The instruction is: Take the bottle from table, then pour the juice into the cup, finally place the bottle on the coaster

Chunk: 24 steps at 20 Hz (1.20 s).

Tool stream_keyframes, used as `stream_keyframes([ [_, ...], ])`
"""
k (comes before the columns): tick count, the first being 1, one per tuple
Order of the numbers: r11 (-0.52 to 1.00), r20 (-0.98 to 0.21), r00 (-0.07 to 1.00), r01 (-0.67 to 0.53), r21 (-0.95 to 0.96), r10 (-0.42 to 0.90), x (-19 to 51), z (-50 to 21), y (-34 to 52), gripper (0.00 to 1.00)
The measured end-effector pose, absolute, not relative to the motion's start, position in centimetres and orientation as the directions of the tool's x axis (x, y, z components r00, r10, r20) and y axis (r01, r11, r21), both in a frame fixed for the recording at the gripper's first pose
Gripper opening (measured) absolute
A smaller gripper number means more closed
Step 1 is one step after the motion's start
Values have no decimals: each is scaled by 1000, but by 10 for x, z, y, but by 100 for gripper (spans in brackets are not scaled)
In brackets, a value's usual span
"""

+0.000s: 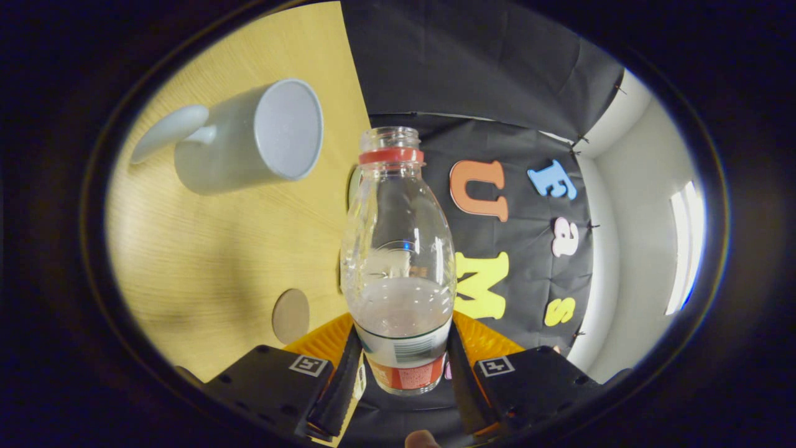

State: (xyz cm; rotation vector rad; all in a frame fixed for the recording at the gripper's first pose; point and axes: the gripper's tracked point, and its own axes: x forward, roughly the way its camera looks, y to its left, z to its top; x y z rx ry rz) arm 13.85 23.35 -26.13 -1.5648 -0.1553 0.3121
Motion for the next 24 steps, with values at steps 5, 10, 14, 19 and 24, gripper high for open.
stream_keyframes([
  [5, -60, -92, 949, -77, -995, 302, 143, -258, 239, 73],
  [10, -90, -91, 949, -66, -994, 302, 141, -256, 240, 73],
  [14, -109, -92, 950, -62, -992, 298, 140, -254, 240, 73],
  [19, -124, -88, 950, -53, -991, 299, 141, -250, 241, 73],
  [24, -134, -86, 951, -48, -990, 297, 141, -247, 242, 73],
])
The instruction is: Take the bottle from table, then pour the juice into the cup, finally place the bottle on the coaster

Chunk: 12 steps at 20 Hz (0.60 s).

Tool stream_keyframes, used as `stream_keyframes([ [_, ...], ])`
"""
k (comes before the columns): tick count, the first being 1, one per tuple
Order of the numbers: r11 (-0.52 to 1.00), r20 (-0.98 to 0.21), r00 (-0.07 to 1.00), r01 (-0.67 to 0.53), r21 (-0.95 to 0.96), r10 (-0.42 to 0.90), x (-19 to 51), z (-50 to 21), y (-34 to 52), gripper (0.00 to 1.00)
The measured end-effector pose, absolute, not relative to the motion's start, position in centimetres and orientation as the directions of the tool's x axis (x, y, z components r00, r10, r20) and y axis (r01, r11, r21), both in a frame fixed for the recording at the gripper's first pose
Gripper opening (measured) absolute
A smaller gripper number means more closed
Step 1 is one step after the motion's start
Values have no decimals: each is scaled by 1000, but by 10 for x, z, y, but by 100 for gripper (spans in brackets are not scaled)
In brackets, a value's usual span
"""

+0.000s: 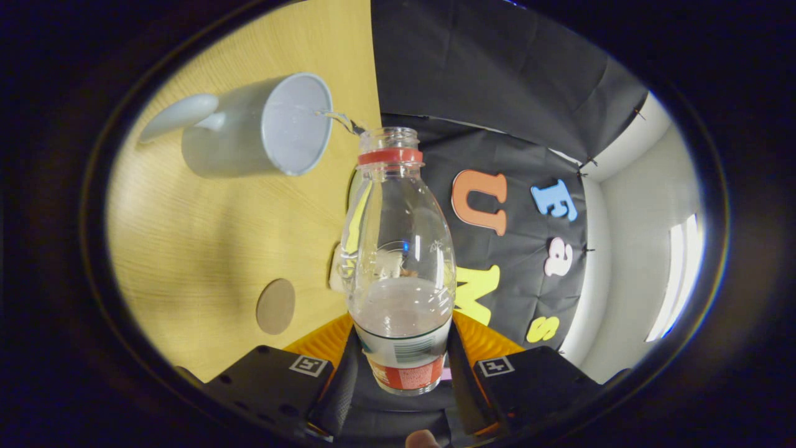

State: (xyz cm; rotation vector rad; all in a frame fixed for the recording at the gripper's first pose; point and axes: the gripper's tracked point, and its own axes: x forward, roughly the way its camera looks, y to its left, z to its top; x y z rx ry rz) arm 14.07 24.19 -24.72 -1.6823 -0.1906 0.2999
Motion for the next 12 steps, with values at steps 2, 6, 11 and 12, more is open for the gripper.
stream_keyframes([
  [2, -138, -85, 952, -46, -989, 295, 140, -246, 242, 73],
  [6, -144, -79, 952, -37, -989, 295, 141, -242, 242, 73],
  [11, -153, -75, 954, -31, -988, 291, 141, -238, 241, 73],
  [12, -159, -74, 954, -28, -987, 289, 141, -237, 241, 73],
])
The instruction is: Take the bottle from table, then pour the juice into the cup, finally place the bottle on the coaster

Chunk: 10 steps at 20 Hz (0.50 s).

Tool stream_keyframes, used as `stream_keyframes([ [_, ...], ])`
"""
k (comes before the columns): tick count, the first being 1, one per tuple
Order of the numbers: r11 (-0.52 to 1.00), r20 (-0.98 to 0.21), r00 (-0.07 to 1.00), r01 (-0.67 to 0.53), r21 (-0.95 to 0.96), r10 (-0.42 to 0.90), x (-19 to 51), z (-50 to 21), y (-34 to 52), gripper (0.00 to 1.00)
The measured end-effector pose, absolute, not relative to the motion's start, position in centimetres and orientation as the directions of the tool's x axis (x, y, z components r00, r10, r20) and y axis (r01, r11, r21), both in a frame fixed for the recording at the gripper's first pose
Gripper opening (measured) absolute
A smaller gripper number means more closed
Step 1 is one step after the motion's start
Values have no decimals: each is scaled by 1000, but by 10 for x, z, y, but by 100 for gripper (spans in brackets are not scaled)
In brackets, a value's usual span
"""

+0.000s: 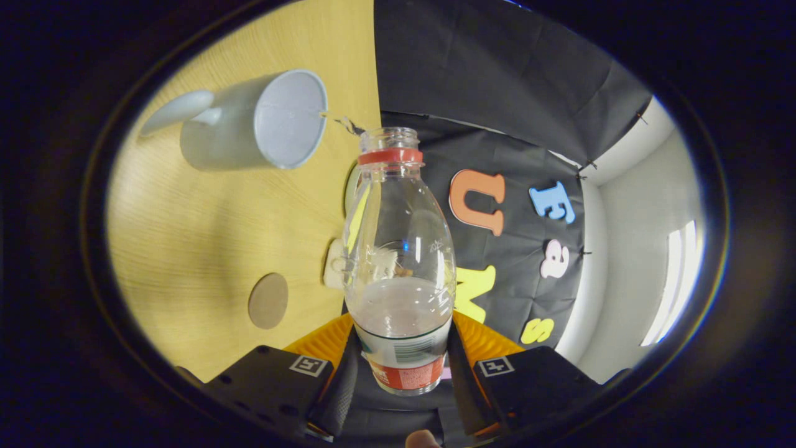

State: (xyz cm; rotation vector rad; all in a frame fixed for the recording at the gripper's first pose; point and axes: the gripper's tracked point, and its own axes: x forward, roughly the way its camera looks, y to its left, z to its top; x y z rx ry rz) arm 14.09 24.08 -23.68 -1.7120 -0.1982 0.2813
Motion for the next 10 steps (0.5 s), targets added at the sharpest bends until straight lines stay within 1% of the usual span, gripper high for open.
stream_keyframes([
  [10, -182, -62, 956, -9, -983, 288, 144, -228, 244, 73],
])
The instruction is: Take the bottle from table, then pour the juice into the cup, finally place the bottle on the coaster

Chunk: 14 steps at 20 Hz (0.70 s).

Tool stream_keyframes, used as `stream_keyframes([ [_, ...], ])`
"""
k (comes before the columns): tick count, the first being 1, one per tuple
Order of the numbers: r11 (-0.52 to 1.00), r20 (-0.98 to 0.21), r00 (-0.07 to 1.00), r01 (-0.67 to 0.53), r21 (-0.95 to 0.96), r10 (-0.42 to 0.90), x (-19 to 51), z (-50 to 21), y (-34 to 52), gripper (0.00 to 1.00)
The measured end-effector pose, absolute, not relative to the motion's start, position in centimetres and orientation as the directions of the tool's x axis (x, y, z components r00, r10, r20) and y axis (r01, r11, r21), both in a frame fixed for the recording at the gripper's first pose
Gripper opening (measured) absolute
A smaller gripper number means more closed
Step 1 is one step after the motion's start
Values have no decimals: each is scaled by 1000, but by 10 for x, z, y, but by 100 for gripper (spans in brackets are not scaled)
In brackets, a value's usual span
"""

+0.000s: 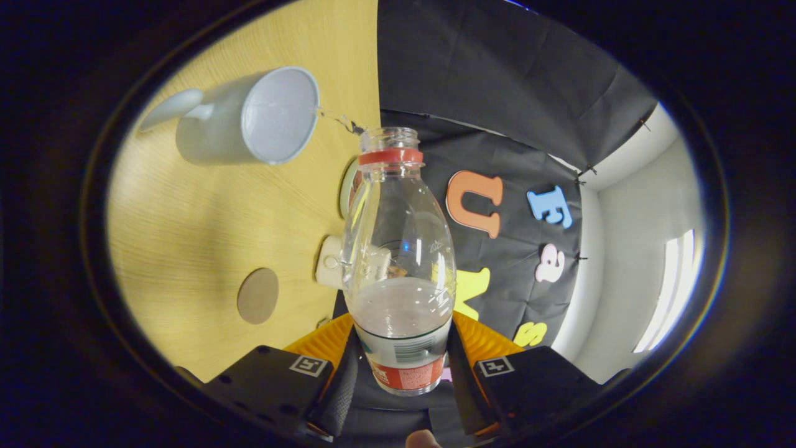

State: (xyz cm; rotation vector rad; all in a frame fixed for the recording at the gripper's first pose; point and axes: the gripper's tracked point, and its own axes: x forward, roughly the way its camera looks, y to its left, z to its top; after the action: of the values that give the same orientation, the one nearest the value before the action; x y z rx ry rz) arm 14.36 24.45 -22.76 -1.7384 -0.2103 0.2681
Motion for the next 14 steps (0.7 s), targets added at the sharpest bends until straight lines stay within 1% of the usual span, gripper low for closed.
stream_keyframes([
  [14, -219, -51, 954, 16, -976, 296, 143, -219, 249, 73],
])
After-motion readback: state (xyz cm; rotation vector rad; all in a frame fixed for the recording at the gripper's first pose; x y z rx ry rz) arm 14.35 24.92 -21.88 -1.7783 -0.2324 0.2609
